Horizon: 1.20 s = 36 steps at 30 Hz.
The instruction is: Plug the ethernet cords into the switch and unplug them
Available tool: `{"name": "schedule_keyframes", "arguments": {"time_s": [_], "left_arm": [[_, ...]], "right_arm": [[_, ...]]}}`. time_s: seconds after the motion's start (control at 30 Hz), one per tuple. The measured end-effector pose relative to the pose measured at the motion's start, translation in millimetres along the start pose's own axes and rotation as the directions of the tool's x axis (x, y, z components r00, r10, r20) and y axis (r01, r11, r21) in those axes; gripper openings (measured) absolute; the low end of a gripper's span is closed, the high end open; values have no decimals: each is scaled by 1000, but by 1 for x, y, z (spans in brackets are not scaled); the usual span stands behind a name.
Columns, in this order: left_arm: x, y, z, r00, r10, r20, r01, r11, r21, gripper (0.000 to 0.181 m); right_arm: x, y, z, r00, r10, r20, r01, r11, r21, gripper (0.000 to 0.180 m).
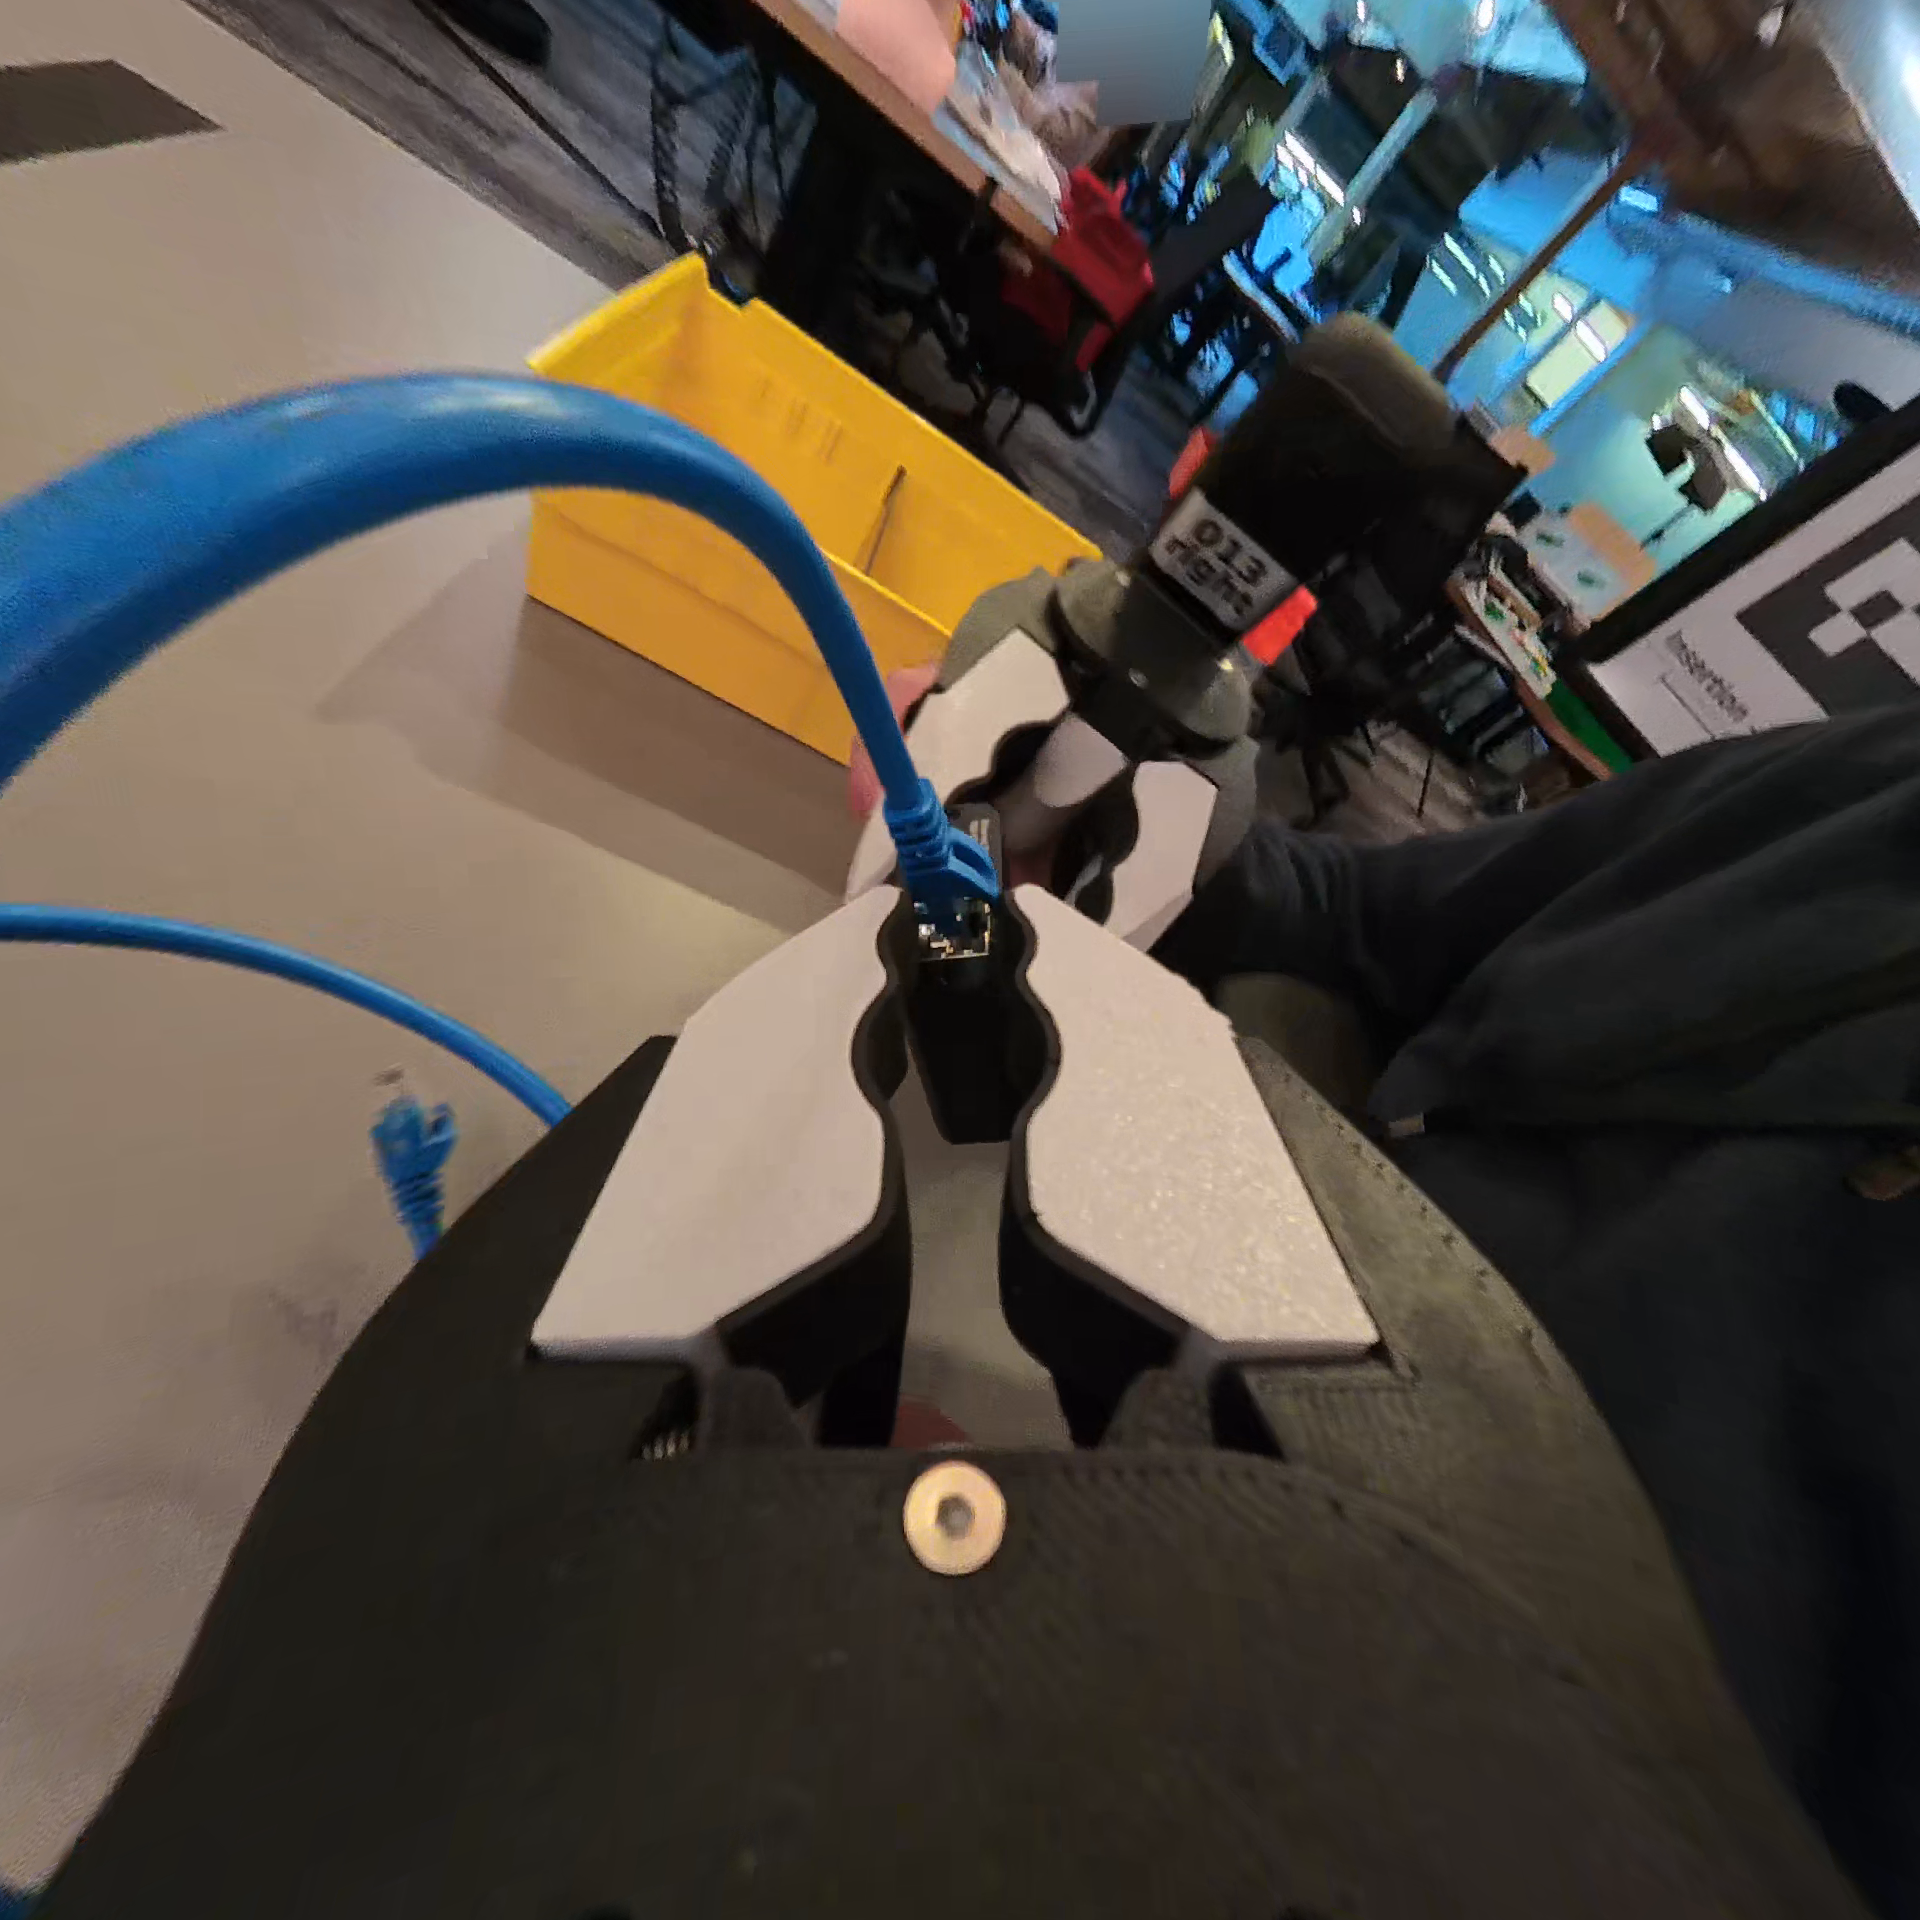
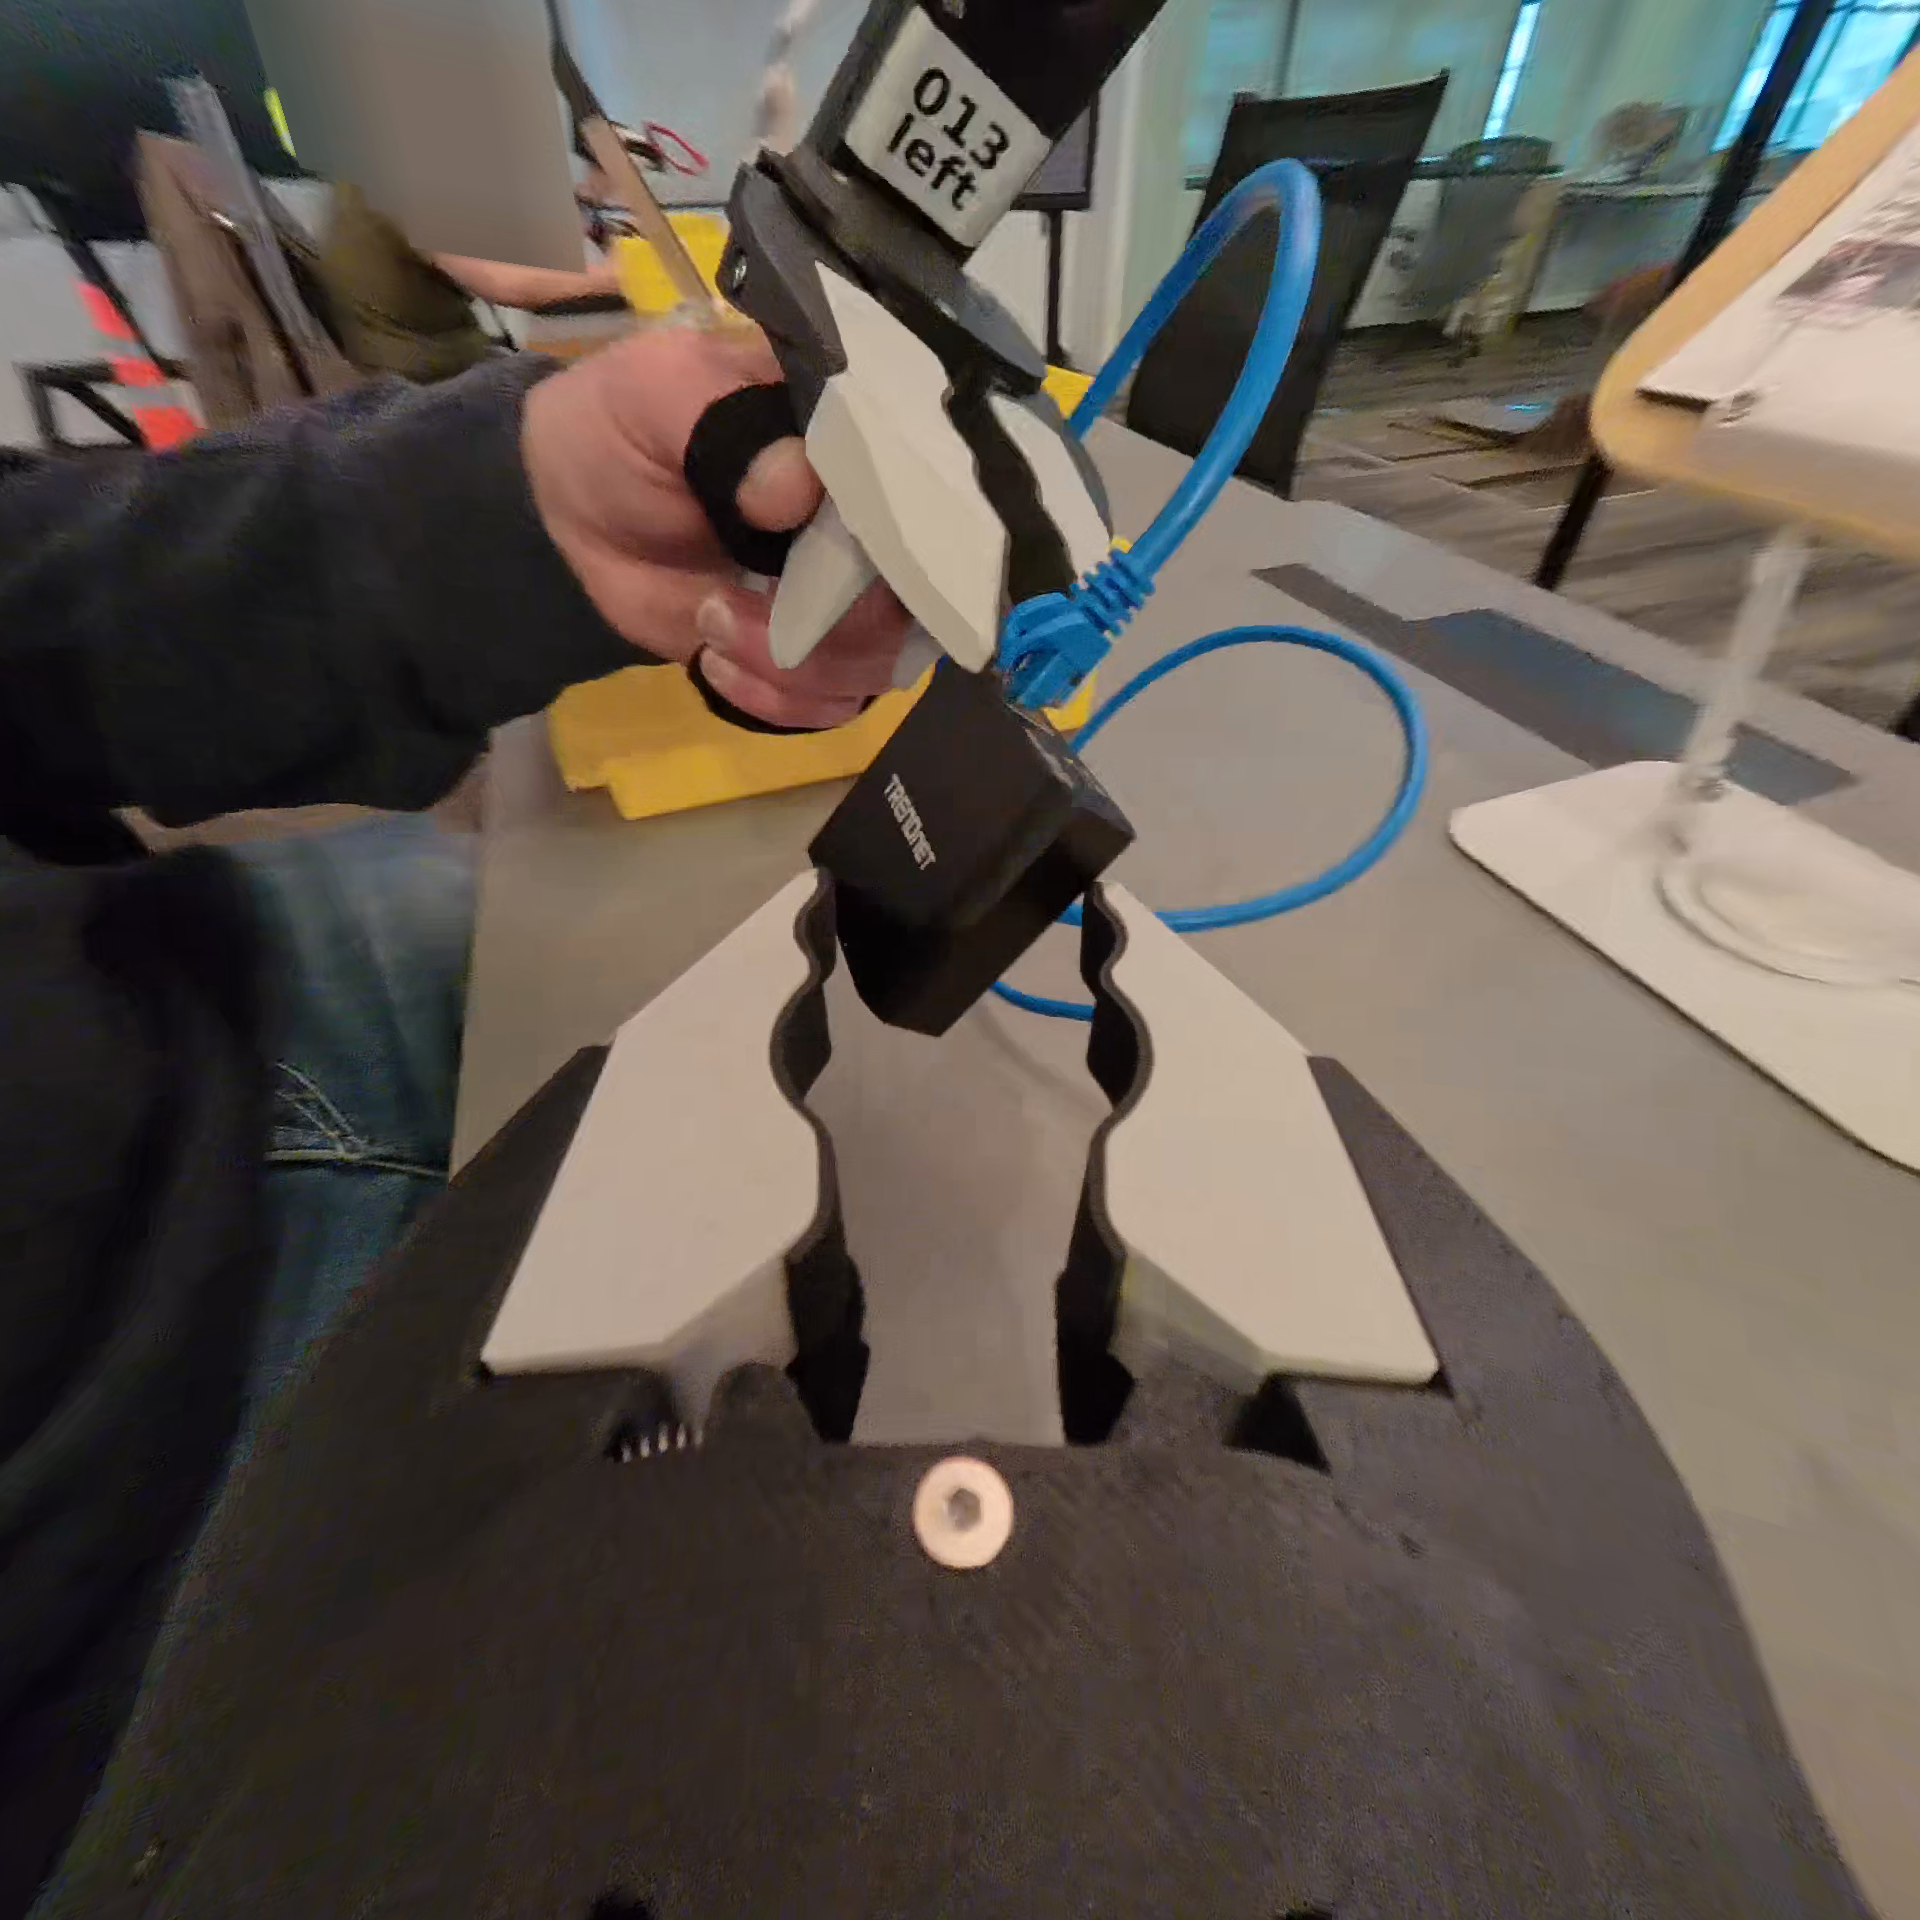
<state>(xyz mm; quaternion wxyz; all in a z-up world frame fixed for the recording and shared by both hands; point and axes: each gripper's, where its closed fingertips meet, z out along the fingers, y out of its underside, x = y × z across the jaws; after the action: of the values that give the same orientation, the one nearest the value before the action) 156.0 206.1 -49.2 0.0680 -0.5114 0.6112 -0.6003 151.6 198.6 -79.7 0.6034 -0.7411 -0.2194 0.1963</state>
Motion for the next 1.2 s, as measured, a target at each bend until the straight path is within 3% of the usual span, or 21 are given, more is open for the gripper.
{"name": "schedule_keyframes", "arguments": {"time_s": [0.17, 0.23, 0.37, 0.43, 0.6, 0.83, 1.0, 1.13, 1.2], "left_arm": [[9, 10, -3, 998, 41, -54, -49, 986, -157, 14], [7, 5, -3, 997, 75, -22, -77, 984, -162, 15], [4, -13, -10, 993, 103, 52, -101, 994, -40, 43], [2, -11, -17, 990, 104, 95, -107, 994, 21, 48], [0, 7, -11, 995, 13, 97, -29, 986, 165, 46], [6, 14, 2, 999, -32, -4, 32, 978, 204, 33], [11, 26, -4, 999, -28, -17, 29, 999, 46, 23], [12, 32, -11, 999, -33, 1, 33, 996, -79, 23], [13, 36, -17, 999, -46, 4, 46, 989, -142, 23]], "right_arm": [[-16, 4, 9, 972, 136, 192, -135, 991, -19, 29], [-13, 1, 12, 958, 199, 204, -207, 978, 18, 25], [-5, -16, 10, 921, 297, 254, -342, 927, 156, 22], [4, -25, 6, 896, 350, 271, -413, 882, 227, 22], [14, -35, 0, 850, 411, 330, -510, 797, 323, 22], [-2, -33, 9, 831, 415, 372, -527, 801, 285, 22], [-5, -24, 8, 936, 282, 212, -328, 918, 223, 33], [-6, -24, 2, 999, 30, 17, -32, 991, 130, 44], [-3, -22, -3, 976, -190, -110, 192, 981, 14, 45]]}}
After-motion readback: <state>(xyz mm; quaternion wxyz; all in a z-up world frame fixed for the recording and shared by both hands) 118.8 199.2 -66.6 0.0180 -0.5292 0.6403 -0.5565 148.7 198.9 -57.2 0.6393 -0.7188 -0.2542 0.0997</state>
